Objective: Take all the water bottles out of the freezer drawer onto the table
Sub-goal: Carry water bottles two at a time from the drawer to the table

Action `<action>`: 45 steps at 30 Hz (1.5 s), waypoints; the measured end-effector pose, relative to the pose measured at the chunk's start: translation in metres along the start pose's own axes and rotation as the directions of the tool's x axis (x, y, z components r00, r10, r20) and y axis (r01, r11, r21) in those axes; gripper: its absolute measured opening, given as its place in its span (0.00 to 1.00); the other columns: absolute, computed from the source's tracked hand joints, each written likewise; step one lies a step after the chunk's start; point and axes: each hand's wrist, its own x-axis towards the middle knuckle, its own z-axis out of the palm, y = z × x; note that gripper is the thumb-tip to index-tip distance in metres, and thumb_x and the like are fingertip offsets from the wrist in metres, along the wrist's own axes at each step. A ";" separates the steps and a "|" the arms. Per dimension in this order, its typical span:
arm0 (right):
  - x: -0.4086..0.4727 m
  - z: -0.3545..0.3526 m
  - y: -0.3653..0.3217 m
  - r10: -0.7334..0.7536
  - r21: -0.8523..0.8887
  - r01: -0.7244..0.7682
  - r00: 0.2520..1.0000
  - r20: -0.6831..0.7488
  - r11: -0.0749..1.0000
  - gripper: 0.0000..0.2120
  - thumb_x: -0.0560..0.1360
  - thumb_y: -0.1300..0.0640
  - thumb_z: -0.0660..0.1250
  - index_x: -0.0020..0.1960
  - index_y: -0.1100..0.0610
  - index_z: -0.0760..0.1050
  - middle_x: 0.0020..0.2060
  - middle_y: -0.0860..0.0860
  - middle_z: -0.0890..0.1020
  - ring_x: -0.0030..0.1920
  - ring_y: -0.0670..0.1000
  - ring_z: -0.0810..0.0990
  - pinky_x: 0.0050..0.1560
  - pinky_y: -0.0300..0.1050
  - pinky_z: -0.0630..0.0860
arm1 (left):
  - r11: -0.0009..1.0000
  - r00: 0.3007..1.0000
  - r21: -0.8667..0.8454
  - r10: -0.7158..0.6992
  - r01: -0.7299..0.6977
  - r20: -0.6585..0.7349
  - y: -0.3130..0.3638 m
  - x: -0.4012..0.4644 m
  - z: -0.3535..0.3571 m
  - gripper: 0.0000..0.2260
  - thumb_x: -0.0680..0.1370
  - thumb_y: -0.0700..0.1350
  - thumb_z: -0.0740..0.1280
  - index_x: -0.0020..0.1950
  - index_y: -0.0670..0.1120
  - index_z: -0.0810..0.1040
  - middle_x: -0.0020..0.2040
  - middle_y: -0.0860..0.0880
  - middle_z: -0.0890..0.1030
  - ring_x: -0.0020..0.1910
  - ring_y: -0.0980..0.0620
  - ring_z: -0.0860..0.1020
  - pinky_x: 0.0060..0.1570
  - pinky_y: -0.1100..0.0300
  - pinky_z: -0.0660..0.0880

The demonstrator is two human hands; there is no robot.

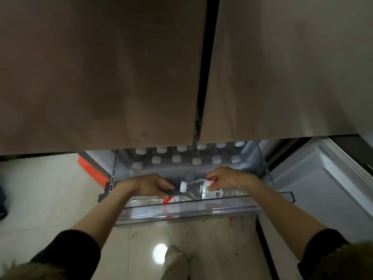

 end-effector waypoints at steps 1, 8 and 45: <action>0.003 0.000 0.001 0.005 -0.002 -0.005 1.000 0.013 1.000 0.26 0.72 0.52 0.69 0.67 0.57 0.70 0.64 0.53 0.75 0.62 0.52 0.75 0.66 0.48 0.70 | 1.000 1.000 0.006 -0.019 0.019 0.019 -0.002 0.004 -0.001 0.20 0.74 0.45 0.69 0.66 0.49 0.74 0.62 0.51 0.78 0.61 0.55 0.75 0.66 0.60 0.67; 0.018 -0.002 0.008 0.062 -0.048 -0.058 0.993 0.099 0.997 0.29 0.70 0.45 0.69 0.68 0.53 0.68 0.64 0.50 0.75 0.61 0.51 0.74 0.64 0.50 0.70 | 0.987 0.983 0.125 -0.115 0.097 0.145 -0.003 0.019 0.002 0.24 0.73 0.53 0.69 0.68 0.50 0.70 0.65 0.51 0.74 0.65 0.51 0.71 0.67 0.57 0.65; 0.029 0.009 0.012 0.018 0.051 -0.008 0.982 -0.187 0.999 0.30 0.63 0.45 0.76 0.60 0.54 0.70 0.54 0.50 0.78 0.51 0.50 0.77 0.50 0.42 0.74 | 0.992 0.985 0.083 -0.101 0.090 0.137 -0.012 0.025 -0.001 0.21 0.77 0.54 0.63 0.66 0.46 0.72 0.64 0.48 0.75 0.63 0.49 0.72 0.66 0.54 0.66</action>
